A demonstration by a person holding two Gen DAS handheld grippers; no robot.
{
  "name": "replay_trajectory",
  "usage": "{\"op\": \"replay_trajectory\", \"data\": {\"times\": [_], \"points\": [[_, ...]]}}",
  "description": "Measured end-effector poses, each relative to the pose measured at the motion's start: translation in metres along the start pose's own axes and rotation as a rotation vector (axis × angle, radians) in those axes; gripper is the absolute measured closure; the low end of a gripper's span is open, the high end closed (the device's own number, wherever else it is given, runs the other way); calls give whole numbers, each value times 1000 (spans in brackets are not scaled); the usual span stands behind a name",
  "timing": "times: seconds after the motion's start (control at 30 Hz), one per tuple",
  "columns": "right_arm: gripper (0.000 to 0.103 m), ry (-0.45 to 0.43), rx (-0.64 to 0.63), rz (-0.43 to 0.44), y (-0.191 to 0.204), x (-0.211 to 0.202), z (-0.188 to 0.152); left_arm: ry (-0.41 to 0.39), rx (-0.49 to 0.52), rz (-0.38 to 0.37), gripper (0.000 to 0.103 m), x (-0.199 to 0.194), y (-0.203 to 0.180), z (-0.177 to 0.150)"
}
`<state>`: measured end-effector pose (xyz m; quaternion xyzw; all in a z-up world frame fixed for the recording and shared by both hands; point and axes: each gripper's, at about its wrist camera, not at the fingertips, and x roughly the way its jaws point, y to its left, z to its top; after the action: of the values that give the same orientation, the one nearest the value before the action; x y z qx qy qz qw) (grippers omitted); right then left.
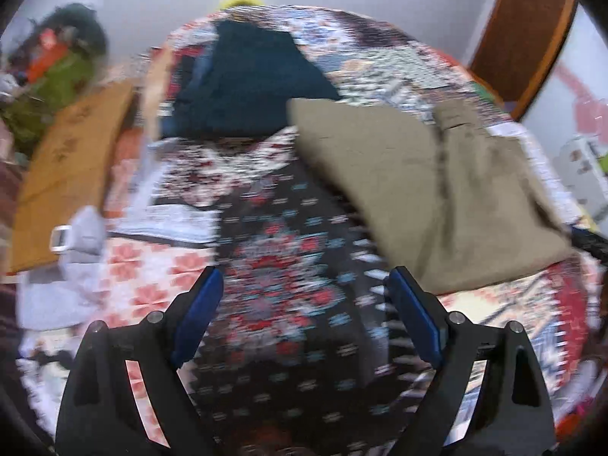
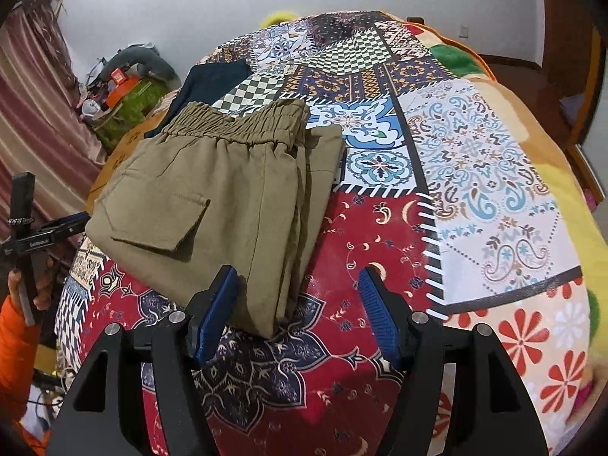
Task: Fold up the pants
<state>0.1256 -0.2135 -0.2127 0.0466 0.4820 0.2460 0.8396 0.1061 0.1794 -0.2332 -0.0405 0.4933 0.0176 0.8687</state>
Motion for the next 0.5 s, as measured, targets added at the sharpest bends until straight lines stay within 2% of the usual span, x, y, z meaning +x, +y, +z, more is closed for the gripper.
{"op": "replay_trajectory", "data": {"times": [0.17,0.33,0.5], "points": [[41,-9,11,-22,0,-9,3,-8,-73,-26,14,-11,18,4],[38,-49,5,-15,5,-15,18,-45,-55,-53,14,-16,9,28],[31,-72,-10,-12,10,-6,36,-28,-39,-108,13,3,-8,54]]}}
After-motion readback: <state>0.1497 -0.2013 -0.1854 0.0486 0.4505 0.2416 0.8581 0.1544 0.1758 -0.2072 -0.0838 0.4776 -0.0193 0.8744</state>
